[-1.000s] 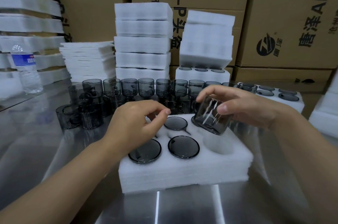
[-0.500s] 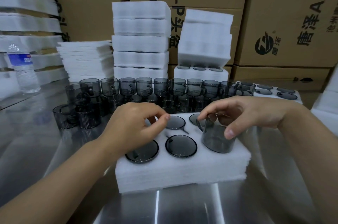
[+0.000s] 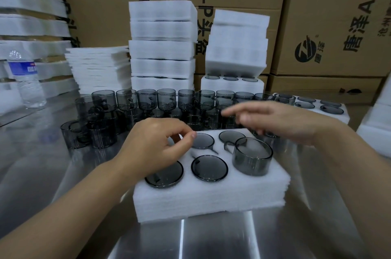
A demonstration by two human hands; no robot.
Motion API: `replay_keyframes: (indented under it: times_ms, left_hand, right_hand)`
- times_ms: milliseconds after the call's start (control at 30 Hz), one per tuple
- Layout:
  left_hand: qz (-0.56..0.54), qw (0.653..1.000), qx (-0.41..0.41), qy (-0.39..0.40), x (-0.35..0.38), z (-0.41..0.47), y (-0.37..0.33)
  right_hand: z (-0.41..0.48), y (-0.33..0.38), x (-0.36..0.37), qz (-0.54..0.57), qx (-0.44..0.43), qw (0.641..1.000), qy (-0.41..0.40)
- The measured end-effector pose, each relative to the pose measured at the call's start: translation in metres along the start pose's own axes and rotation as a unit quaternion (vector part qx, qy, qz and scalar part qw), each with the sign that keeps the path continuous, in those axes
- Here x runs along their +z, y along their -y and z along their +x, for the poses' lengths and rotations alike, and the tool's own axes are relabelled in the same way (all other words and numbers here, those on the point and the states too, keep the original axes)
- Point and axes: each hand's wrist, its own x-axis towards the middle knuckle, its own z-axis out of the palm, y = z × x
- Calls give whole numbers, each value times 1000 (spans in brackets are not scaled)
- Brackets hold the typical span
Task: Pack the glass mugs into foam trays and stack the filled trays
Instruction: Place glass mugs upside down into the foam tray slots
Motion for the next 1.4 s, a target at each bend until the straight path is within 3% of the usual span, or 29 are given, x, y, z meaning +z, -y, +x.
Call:
replay_keyframes:
  times_ms: [67, 133, 267, 600, 1267, 1400]
  left_hand:
    - [0, 1000, 3, -1, 0, 0, 0]
    - [1, 1000, 7, -4, 0, 0, 0]
    - [2, 1000, 14, -5, 0, 0, 0]
    - [-2, 1000, 1, 12, -1, 0, 0]
    - [-28, 998, -48, 28, -1, 1, 0]
    - [20, 999, -26, 42, -1, 1, -1]
  right_hand:
    - [8, 7, 9, 17, -21, 994, -104]
    - [18, 13, 21, -14, -24, 992, -125]
    - [28, 16, 42, -142, 19, 988, -55]
    - [37, 3, 54, -219, 89, 971, 12]
    - [38, -5, 68, -297, 67, 953, -1]
    - [39, -8, 68, -298, 64, 952, -5]
